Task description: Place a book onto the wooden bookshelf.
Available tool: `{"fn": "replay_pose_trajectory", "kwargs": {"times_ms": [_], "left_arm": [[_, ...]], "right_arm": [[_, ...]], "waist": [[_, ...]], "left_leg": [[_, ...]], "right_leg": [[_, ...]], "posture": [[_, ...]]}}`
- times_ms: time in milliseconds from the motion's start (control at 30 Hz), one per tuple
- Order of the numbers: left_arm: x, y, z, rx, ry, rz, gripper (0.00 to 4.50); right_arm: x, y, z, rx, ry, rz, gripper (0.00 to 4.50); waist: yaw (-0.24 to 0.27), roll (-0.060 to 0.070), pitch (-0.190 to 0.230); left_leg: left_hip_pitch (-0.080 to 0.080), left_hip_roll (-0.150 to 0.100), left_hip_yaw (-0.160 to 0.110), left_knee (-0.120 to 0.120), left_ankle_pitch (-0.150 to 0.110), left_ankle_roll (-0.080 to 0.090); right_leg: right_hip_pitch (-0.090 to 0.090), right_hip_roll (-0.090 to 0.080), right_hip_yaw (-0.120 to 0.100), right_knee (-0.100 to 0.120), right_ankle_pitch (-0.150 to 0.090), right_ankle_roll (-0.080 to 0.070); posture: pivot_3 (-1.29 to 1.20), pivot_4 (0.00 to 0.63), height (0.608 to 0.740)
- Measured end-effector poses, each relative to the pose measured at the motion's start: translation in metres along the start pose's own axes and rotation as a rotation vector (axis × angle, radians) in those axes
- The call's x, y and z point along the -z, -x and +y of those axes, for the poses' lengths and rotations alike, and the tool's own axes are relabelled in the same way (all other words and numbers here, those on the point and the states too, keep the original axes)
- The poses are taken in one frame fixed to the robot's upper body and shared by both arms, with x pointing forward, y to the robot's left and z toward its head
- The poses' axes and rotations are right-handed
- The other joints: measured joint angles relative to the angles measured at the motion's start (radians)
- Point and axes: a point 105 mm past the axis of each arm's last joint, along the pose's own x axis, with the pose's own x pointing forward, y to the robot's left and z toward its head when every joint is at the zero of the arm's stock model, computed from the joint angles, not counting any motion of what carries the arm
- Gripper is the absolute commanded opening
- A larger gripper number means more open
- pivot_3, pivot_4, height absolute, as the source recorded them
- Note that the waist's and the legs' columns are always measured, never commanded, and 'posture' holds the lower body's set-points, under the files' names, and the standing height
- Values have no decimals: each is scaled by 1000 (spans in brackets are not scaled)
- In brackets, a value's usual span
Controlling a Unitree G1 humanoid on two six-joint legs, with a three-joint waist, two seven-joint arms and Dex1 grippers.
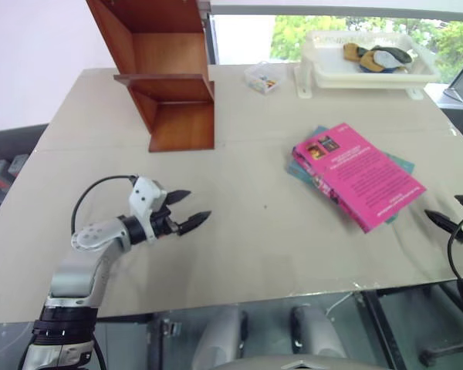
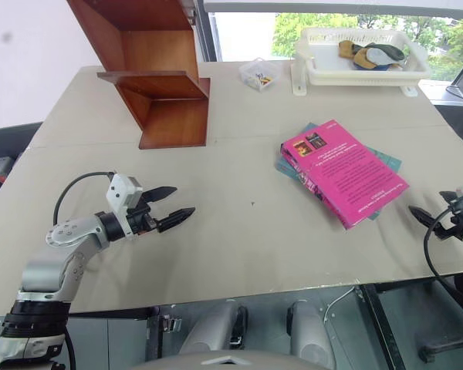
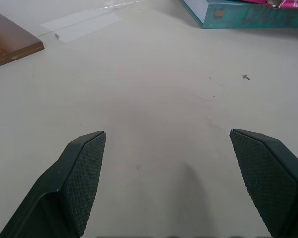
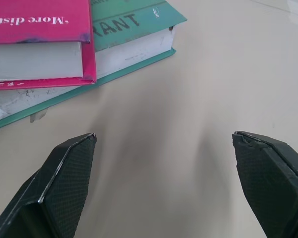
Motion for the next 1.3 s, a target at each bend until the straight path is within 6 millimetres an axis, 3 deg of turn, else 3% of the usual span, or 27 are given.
{"fn": "replay_pose_trajectory", "kwargs": {"times_ms": [300,533,667,867,1133,1233,1300], "left_arm": [[1,1,0,-1,4,4,4378],[-10,3,-13,101,32,-59,4378],[-29,9,-24,222,56,-119,4378],[-56,20,-33,340,90,-186,4378],[-69,26,-40,365,52,-206,4378],[-69,26,-40,355,47,-205,4378],[-66,27,-41,348,53,-199,4378]], "right_arm": [[-1,-3,-2,11,11,4,4500],[-8,-40,-13,196,93,17,4500],[-36,-66,-30,339,123,-13,4500],[-68,-86,-48,449,144,-21,4500],[-95,-100,-49,390,-146,-104,4500],[-95,-100,-51,391,-264,-112,4500],[-89,-100,-50,373,-456,-131,4500]], "waist": [[-1,0,0],[-20,0,0],[-29,0,0],[-27,0,1],[-31,1,1],[-31,1,1],[-30,1,1]], "left_leg": [[0,0,0,0,0,0],[0,0,1,0,0,0],[0,0,1,0,0,-1],[-1,-1,0,-1,1,-2],[-1,-1,0,-3,1,-2],[-1,-1,0,-3,1,-2],[-1,-1,0,-3,1,-1]], "right_leg": [[0,0,0,0,0,0],[0,0,0,0,0,0],[0,1,1,0,0,0],[0,1,0,-1,-1,-2],[0,1,0,-2,0,0],[0,1,0,-3,0,0],[0,1,0,-3,0,0]], "posture": [[0,150,740],[0,150,740],[0,150,740],[0,150,740],[0,150,740],[0,150,740],[0,150,740]]}}
